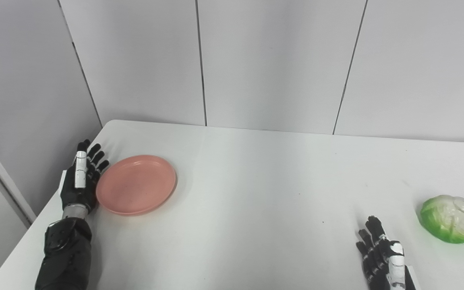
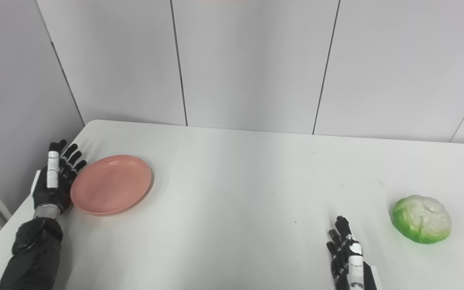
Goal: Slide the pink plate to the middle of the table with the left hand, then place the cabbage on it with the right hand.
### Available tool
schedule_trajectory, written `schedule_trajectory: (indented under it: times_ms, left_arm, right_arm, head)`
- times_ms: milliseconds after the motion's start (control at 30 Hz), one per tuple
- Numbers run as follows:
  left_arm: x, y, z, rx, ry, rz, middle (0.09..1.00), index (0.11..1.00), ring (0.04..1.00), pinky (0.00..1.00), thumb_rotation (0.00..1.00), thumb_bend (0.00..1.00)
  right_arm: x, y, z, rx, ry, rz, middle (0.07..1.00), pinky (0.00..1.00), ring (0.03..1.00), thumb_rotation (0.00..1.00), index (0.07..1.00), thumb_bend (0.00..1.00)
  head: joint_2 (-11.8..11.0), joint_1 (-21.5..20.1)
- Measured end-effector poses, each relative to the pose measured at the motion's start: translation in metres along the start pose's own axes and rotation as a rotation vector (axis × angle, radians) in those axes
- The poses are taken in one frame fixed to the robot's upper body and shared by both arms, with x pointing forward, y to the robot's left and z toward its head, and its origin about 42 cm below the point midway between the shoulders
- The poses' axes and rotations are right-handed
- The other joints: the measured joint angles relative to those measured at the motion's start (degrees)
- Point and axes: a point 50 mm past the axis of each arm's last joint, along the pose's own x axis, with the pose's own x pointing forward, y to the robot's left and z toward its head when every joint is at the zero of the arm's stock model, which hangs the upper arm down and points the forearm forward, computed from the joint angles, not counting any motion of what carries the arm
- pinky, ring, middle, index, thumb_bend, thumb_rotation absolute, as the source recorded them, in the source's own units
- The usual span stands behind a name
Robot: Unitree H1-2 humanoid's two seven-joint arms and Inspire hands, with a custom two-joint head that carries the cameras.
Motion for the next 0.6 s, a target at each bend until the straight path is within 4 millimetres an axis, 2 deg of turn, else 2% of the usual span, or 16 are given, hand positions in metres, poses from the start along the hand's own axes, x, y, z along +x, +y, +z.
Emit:
schedule_trajectory:
  times_ms: [300, 433, 533, 600]
  left_arm:
    - [0.001, -0.001, 0.001, -0.003, 0.002, 0.001, 0.92, 0.942, 0.928, 0.86, 0.8, 0.93]
    - [0.001, -0.003, 0.001, -0.011, 0.009, -0.014, 0.93, 0.951, 0.927, 0.85, 0.81, 0.91]
    - [0.001, -0.009, 0.001, -0.026, 0.015, -0.043, 0.923, 0.947, 0.911, 0.84, 0.82, 0.9]
    - [-0.002, -0.019, -0.002, -0.036, 0.017, -0.069, 0.916, 0.934, 0.902, 0.84, 0.82, 0.93]
  right_arm:
    - [0.0, 0.001, 0.001, 0.0, 0.008, 0.002, 0.995, 1.0, 0.981, 1.0, 0.953, 0.79]
    - [0.0, 0.001, 0.002, 0.0, 0.01, 0.001, 0.991, 1.0, 0.976, 1.0, 0.949, 0.79]
    - [0.0, 0.001, 0.003, 0.001, 0.012, 0.0, 0.99, 1.0, 0.976, 1.0, 0.949, 0.79]
    - [0.0, 0.001, 0.003, 0.001, 0.013, -0.001, 0.993, 1.0, 0.978, 1.0, 0.954, 0.79]
  head:
    - [0.18, -0.09]
    - [0.36, -0.18]
    - [0.62, -0.53]
    - [0.71, -0.7]
